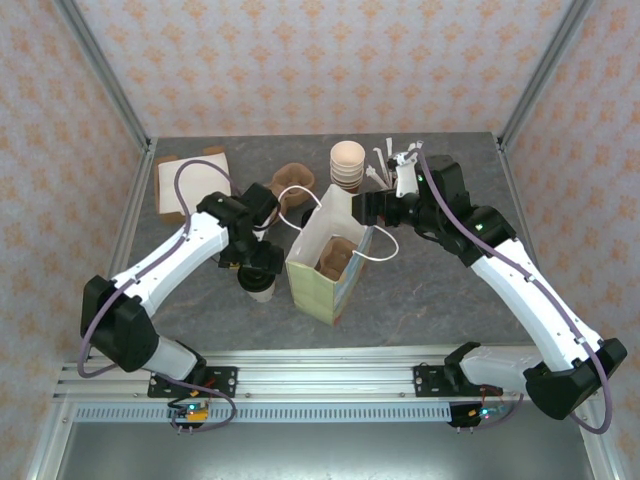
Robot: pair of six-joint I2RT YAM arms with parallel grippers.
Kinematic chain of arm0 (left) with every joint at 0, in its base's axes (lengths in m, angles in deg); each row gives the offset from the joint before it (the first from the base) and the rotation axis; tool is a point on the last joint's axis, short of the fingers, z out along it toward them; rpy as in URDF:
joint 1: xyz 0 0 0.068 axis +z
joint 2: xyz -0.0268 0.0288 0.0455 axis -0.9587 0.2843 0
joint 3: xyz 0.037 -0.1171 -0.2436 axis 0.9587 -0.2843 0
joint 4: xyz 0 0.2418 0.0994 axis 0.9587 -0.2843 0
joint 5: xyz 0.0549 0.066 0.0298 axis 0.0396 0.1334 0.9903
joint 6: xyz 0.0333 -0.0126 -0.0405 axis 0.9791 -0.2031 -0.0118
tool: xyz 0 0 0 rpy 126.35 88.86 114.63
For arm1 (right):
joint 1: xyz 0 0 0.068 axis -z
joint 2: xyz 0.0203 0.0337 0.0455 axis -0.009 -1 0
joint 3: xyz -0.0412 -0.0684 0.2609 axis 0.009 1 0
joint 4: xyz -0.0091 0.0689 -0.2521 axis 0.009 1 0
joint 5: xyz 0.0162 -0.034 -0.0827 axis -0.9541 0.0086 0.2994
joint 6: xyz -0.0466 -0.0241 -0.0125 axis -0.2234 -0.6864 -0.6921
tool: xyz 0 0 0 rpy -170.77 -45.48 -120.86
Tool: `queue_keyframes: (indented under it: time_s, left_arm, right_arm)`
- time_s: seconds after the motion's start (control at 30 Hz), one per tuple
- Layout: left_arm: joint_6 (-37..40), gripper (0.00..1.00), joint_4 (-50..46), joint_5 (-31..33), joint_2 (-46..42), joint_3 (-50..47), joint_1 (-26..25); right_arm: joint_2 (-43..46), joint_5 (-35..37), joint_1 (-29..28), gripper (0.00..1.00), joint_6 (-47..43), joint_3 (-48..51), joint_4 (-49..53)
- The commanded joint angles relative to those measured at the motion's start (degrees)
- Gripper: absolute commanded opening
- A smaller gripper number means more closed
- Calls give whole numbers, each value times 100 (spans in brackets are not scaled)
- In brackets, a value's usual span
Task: Pack the takeout coffee
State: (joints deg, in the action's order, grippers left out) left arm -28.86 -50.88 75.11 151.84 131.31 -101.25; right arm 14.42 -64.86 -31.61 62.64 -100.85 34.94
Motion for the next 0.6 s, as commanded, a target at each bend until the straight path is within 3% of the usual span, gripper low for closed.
queue_keyframes:
  time_s: [0.0,0.57]
  left_arm:
    - [164,87,-9,165,87,-42,-50]
    - [324,84,-56,210,268,-74,-49]
  right_arm:
    - [78,89,-13,90,-72,65,-98]
    - [30,51,-11,90,-39,72,-107]
